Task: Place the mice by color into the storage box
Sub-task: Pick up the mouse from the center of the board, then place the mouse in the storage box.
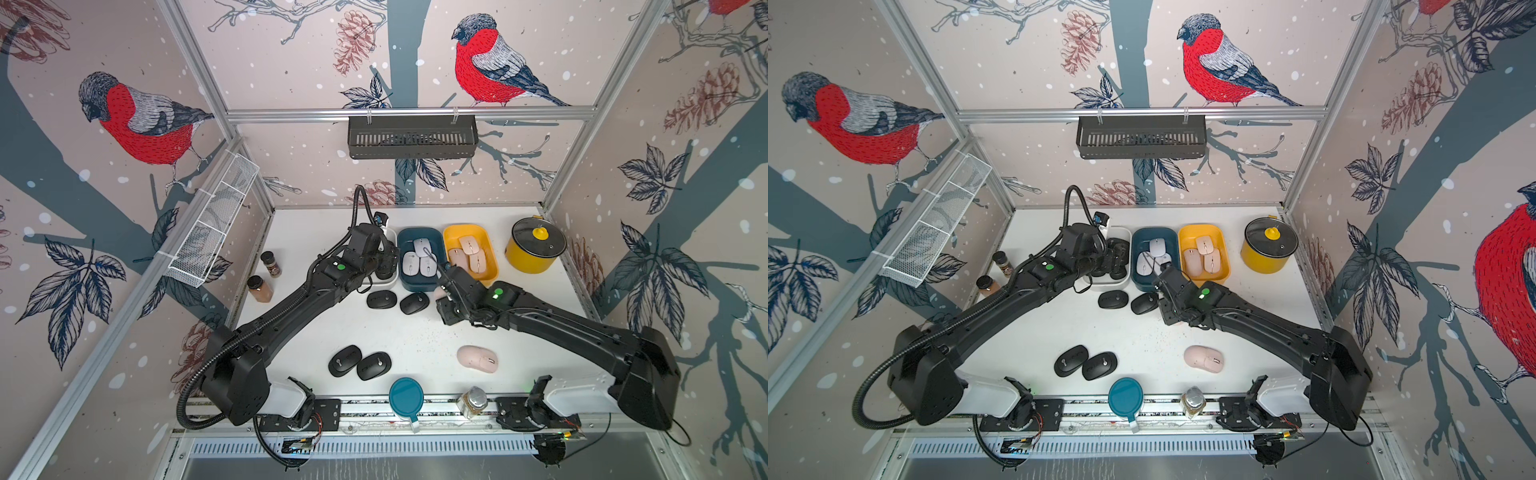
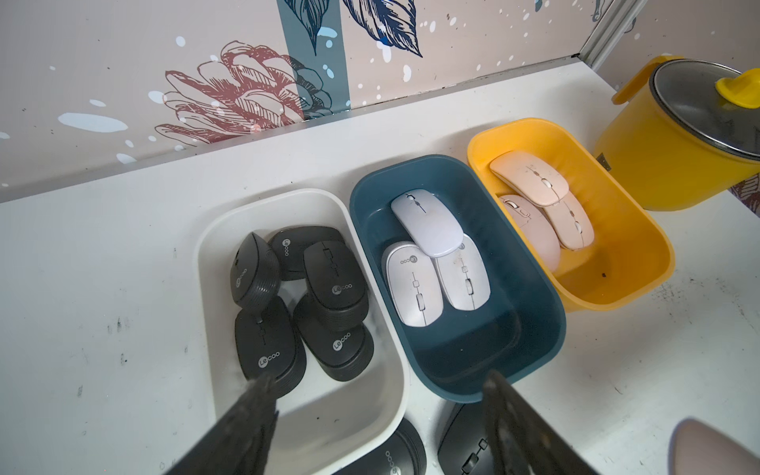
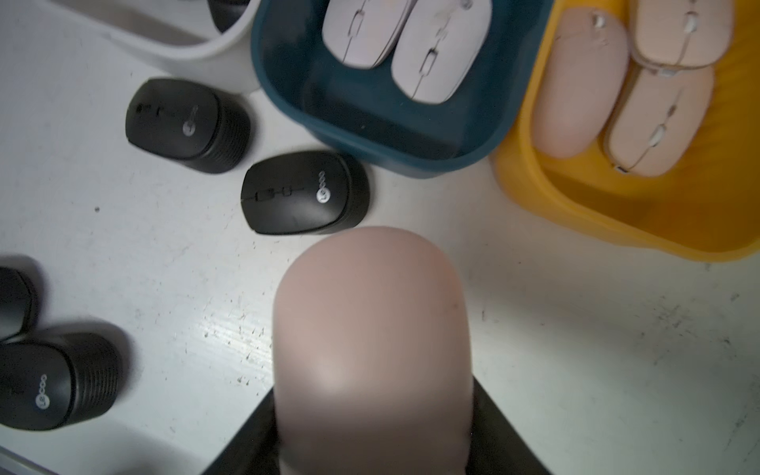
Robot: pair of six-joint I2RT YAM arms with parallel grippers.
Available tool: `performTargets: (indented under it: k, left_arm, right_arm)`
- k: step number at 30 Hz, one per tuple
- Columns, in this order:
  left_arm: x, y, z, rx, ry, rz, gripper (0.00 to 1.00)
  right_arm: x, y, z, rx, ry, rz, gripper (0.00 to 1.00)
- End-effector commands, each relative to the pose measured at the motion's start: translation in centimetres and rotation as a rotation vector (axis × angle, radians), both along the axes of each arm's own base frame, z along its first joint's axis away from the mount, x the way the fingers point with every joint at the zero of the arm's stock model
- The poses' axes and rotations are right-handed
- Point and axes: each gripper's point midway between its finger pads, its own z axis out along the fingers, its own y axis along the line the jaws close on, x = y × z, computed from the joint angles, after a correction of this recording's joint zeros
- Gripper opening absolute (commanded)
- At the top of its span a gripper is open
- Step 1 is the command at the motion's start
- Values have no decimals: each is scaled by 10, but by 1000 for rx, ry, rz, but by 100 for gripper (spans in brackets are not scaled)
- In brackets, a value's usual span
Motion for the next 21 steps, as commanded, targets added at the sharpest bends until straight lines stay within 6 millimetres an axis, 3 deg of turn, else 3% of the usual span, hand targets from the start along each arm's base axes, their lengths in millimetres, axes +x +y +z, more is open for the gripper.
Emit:
performTargets:
  k: [1, 4, 6, 12, 21]
  left_arm:
    - [5, -2, 17, -38, -60, 8, 78]
    - [5, -2, 19, -41, -63, 8, 78]
    - [4, -1, 20, -40, -66, 8, 78]
    - [4, 1, 24, -38, -80, 10, 78]
    - [4, 4, 26, -29, -92, 21, 78]
  right_arm:
    - [27, -10, 27, 78, -88, -63, 55]
    - [51, -28, 40, 95, -155, -129, 55]
    - [65, -43, 58, 112, -222, -181, 55]
    - [101, -73, 82, 116, -322, -289, 56]
    - [135, -80, 67, 80, -324, -330, 56]
